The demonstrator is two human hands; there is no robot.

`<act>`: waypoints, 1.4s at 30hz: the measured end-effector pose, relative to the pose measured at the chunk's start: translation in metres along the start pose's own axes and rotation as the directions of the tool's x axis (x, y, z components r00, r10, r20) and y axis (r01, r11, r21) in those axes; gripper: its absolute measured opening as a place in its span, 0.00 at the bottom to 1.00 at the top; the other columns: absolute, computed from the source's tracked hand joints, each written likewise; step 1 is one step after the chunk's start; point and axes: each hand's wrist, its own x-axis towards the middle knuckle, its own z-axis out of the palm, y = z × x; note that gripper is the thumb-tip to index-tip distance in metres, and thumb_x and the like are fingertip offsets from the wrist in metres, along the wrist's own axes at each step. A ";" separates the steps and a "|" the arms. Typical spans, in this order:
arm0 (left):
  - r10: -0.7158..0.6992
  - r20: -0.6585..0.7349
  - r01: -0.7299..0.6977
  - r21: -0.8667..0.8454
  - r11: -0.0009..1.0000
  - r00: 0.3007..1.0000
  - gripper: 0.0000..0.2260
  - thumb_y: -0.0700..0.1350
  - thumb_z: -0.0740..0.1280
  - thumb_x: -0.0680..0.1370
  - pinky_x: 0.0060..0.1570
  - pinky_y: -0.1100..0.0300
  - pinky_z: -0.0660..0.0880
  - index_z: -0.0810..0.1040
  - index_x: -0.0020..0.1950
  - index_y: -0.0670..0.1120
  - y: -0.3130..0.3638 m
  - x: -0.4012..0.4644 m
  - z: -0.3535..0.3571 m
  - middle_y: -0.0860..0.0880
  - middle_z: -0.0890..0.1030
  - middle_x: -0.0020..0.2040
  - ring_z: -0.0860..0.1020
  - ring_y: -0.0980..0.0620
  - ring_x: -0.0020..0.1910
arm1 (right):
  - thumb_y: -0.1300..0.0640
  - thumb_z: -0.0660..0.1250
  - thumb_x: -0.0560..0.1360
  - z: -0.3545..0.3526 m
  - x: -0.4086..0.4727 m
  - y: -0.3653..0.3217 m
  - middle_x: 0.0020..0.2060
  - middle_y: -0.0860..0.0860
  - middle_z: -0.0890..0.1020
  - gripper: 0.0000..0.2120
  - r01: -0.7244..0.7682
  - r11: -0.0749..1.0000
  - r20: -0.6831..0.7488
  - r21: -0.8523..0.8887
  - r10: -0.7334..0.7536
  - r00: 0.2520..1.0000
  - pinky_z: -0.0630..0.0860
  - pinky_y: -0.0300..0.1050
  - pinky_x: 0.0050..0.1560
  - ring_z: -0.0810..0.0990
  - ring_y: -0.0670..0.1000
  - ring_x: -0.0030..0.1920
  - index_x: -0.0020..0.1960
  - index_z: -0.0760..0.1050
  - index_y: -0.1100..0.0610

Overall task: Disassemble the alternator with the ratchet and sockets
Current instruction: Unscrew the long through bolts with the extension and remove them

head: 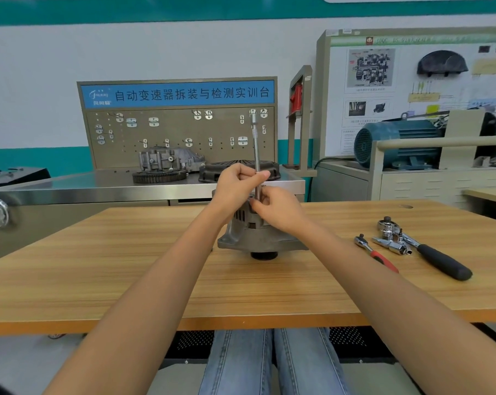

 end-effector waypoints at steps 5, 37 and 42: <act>0.026 -0.039 -0.024 0.049 0.998 0.999 0.08 0.48 0.72 0.74 0.36 0.69 0.69 0.74 0.42 0.49 -0.001 -0.003 0.004 0.53 0.75 0.37 0.73 0.59 0.36 | 0.54 0.62 0.77 0.005 0.001 -0.002 0.28 0.48 0.72 0.13 -0.009 0.998 -0.055 -0.060 0.005 0.998 0.66 0.43 0.29 0.71 0.48 0.30 0.34 0.66 0.51; -0.023 0.007 0.023 0.012 1.000 1.000 0.08 0.46 0.74 0.73 0.33 0.68 0.69 0.76 0.39 0.49 0.003 -0.002 0.001 0.54 0.77 0.34 0.74 0.60 0.33 | 0.49 0.54 0.81 0.019 -0.006 -0.014 0.32 0.48 0.73 0.12 -0.087 0.986 -0.261 -0.143 0.047 0.964 0.73 0.44 0.33 0.76 0.50 0.35 0.49 0.68 0.57; 0.029 0.019 -0.030 0.005 1.000 0.999 0.06 0.47 0.72 0.75 0.34 0.67 0.71 0.77 0.41 0.49 0.003 -0.005 0.002 0.54 0.77 0.35 0.75 0.62 0.31 | 0.51 0.53 0.82 0.019 -0.008 -0.013 0.36 0.50 0.74 0.14 -0.051 0.981 -0.282 -0.185 -0.003 0.959 0.69 0.43 0.32 0.74 0.50 0.35 0.60 0.68 0.60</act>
